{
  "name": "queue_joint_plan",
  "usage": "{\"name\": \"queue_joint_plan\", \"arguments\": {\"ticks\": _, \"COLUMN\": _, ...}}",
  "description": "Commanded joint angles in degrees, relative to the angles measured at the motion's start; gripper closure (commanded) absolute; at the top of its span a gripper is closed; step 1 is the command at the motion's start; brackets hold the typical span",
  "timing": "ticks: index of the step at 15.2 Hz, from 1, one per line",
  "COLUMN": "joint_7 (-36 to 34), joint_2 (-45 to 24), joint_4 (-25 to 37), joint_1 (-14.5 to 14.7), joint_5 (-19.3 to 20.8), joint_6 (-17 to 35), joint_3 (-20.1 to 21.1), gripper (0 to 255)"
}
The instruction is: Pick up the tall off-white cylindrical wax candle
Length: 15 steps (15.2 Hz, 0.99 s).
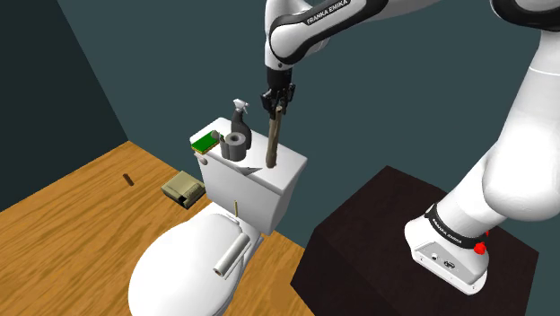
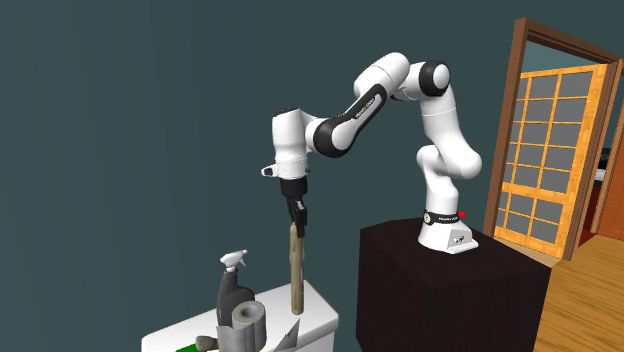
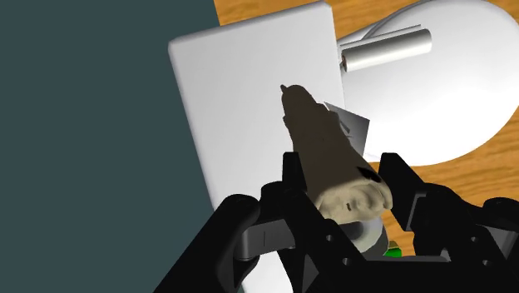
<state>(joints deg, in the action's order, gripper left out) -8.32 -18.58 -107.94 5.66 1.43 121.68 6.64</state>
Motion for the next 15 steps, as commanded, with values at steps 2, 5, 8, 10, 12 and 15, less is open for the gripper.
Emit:
{"name": "queue_joint_plan", "arguments": {"ticks": 2, "joint_7": 0.08, "joint_2": 0.91, "joint_4": 0.96, "joint_1": -0.04, "joint_5": -0.13, "joint_6": -1.85, "joint_3": 0.05, "gripper": 255}}
{"name": "queue_joint_plan", "arguments": {"ticks": 5, "joint_7": 0.15, "joint_2": 1.94, "joint_4": 1.92, "joint_1": -0.08, "joint_5": -0.27, "joint_6": -3.85, "joint_3": 0.1, "gripper": 255}}
{"name": "queue_joint_plan", "arguments": {"ticks": 8, "joint_7": 0.21, "joint_2": 2.89, "joint_4": 3.01, "joint_1": -0.12, "joint_5": -0.4, "joint_6": -5.87, "joint_3": 0.14, "gripper": 255}}
{"name": "queue_joint_plan", "arguments": {"ticks": 10, "joint_7": 0.25, "joint_2": 3.47, "joint_4": 3.8, "joint_1": -0.13, "joint_5": -0.48, "joint_6": -7.23, "joint_3": 0.16, "gripper": 255}}
{"name": "queue_joint_plan", "arguments": {"ticks": 12, "joint_7": 0.28, "joint_2": 4.01, "joint_4": 4.64, "joint_1": -0.15, "joint_5": -0.56, "joint_6": -8.61, "joint_3": 0.18, "gripper": 255}}
{"name": "queue_joint_plan", "arguments": {"ticks": 15, "joint_7": 0.3, "joint_2": 4.3, "joint_4": 5.15, "joint_1": -0.16, "joint_5": -0.6, "joint_6": -9.41, "joint_3": 0.19, "gripper": 255}}
